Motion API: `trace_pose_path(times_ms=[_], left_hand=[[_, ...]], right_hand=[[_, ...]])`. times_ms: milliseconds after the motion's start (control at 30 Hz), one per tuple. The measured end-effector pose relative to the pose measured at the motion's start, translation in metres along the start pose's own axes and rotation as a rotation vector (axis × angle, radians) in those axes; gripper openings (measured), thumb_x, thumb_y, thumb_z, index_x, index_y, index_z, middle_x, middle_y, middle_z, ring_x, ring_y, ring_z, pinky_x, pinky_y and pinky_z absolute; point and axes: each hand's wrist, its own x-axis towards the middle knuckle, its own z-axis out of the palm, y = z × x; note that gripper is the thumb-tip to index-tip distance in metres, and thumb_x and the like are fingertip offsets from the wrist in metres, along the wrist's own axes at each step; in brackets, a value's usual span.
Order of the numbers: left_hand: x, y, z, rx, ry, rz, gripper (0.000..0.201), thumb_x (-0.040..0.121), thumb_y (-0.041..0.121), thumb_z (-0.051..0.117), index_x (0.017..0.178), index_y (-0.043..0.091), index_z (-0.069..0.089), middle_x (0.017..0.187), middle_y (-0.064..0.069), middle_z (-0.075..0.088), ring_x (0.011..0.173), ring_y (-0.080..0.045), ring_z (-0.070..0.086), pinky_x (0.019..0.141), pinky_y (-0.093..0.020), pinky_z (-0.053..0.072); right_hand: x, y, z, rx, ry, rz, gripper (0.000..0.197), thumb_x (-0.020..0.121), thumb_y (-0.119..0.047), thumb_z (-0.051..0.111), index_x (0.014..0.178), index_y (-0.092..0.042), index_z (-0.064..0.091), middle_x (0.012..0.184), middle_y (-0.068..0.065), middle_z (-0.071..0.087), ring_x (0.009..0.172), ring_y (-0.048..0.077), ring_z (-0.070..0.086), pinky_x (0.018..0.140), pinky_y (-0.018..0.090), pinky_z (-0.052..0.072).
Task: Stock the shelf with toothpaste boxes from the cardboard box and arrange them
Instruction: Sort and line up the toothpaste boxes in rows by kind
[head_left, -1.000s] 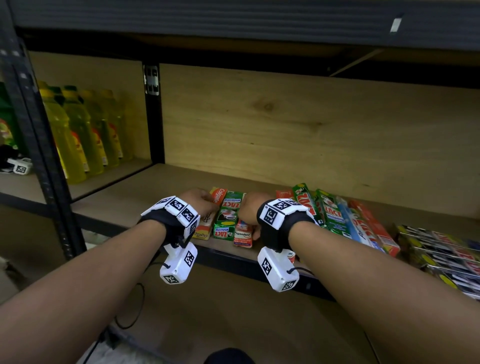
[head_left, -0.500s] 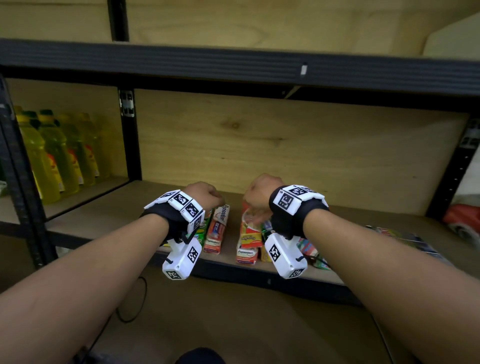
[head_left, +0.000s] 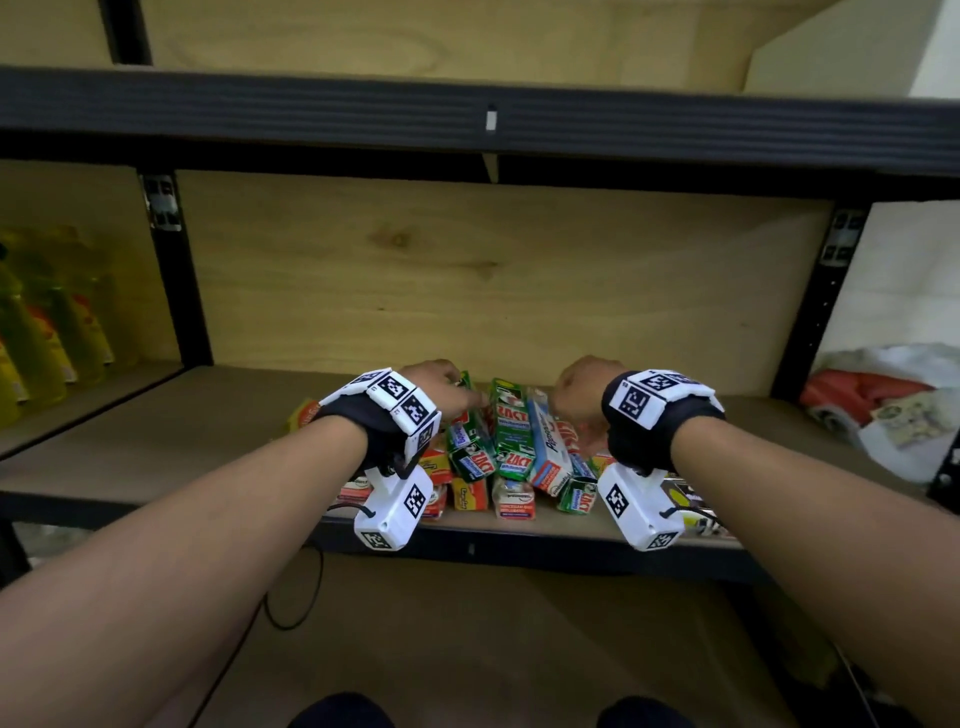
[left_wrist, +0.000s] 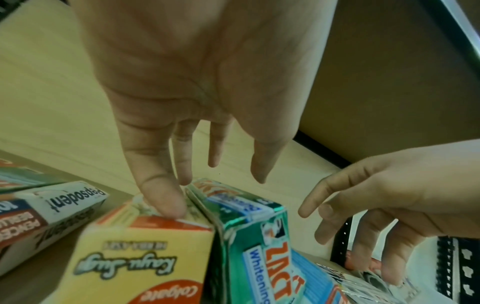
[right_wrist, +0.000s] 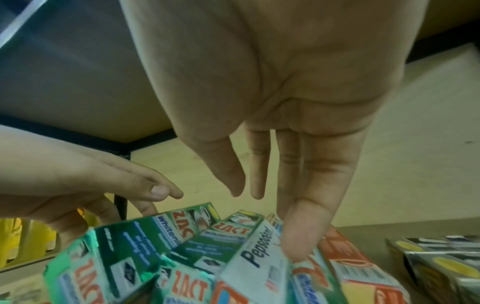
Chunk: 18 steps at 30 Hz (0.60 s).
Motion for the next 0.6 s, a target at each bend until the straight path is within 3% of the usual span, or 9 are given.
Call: trace_pose_path(times_ms=[67,100,167,233,300,433,500,600], left_hand=[[0.003,0.004,0.003,0.082,-0.004,-0.004,0.072,0.08,0.066,0.062,0.136,0.021,0.051,0.131,-0.005,0.058,0.11,-0.025,0.06,0.084,-0.029,0.05],[0.005,0.006,0.004,0.112,-0.016,0.001,0.067,0.081,0.067,0.06,0.128,0.02,0.056,0.126,-0.005,0.061,0.107,-0.025,0.06,0.083,-0.031,0.049],[0.008,0.01,0.005,0.142,-0.043,0.001,0.046,0.08,0.068,0.06,0.094,0.024,0.058,0.103,-0.002,0.061,0.09,-0.024,0.059,0.078,-0.031,0.049],[0.009,0.011,0.005,0.158,-0.069,-0.01,0.04,0.08,0.063,0.065,0.074,0.029,0.045,0.093,-0.001,0.053,0.081,-0.022,0.052,0.071,-0.029,0.043],[0.013,0.012,0.004,0.168,-0.076,-0.022,0.036,0.078,0.058,0.07,0.078,0.029,0.048,0.094,-0.001,0.055,0.082,-0.021,0.053,0.071,-0.029,0.044],[0.016,0.014,0.002,0.119,-0.099,-0.029,0.036,0.078,0.047,0.075,0.098,0.022,0.058,0.108,-0.007,0.068,0.095,-0.025,0.067,0.083,-0.036,0.056],[0.014,0.014,0.001,0.008,-0.106,-0.061,0.038,0.076,0.038,0.079,0.103,0.016,0.064,0.106,-0.013,0.071,0.092,-0.031,0.071,0.076,-0.047,0.061],[0.012,0.012,0.0,-0.159,-0.118,-0.117,0.047,0.074,0.028,0.083,0.114,0.01,0.064,0.099,-0.017,0.069,0.08,-0.032,0.07,0.069,-0.055,0.059]], right_hand=[[0.003,0.006,0.008,-0.04,-0.047,0.007,0.029,0.094,-0.035,0.052,0.09,-0.009,0.065,0.091,0.009,0.066,0.072,0.024,0.059,0.067,0.029,0.049],[0.006,0.009,0.012,-0.047,-0.066,0.008,0.03,0.093,-0.037,0.053,0.088,-0.01,0.064,0.09,0.008,0.066,0.069,0.022,0.059,0.065,0.028,0.048],[0.01,0.012,0.019,-0.005,-0.106,0.01,0.033,0.09,-0.041,0.056,0.091,-0.009,0.067,0.091,0.007,0.07,0.07,0.023,0.066,0.068,0.03,0.057],[0.016,0.014,0.028,0.087,-0.14,0.011,0.044,0.09,-0.043,0.059,0.111,-0.006,0.068,0.108,0.012,0.072,0.089,0.029,0.073,0.083,0.043,0.061],[0.019,0.015,0.034,0.116,-0.14,0.008,0.051,0.087,-0.051,0.062,0.113,-0.007,0.066,0.109,0.012,0.072,0.089,0.03,0.073,0.086,0.047,0.059],[0.03,0.008,0.042,0.095,-0.126,-0.001,0.045,0.084,-0.055,0.064,0.091,-0.011,0.07,0.084,0.008,0.073,0.072,0.024,0.072,0.08,0.04,0.061],[0.033,0.003,0.044,0.07,-0.114,-0.007,0.041,0.087,-0.049,0.061,0.086,-0.009,0.069,0.079,0.007,0.07,0.066,0.024,0.068,0.077,0.037,0.06],[0.037,0.003,0.045,0.08,-0.116,-0.015,0.041,0.086,-0.045,0.061,0.093,-0.007,0.073,0.078,0.007,0.07,0.063,0.025,0.065,0.068,0.034,0.059]])
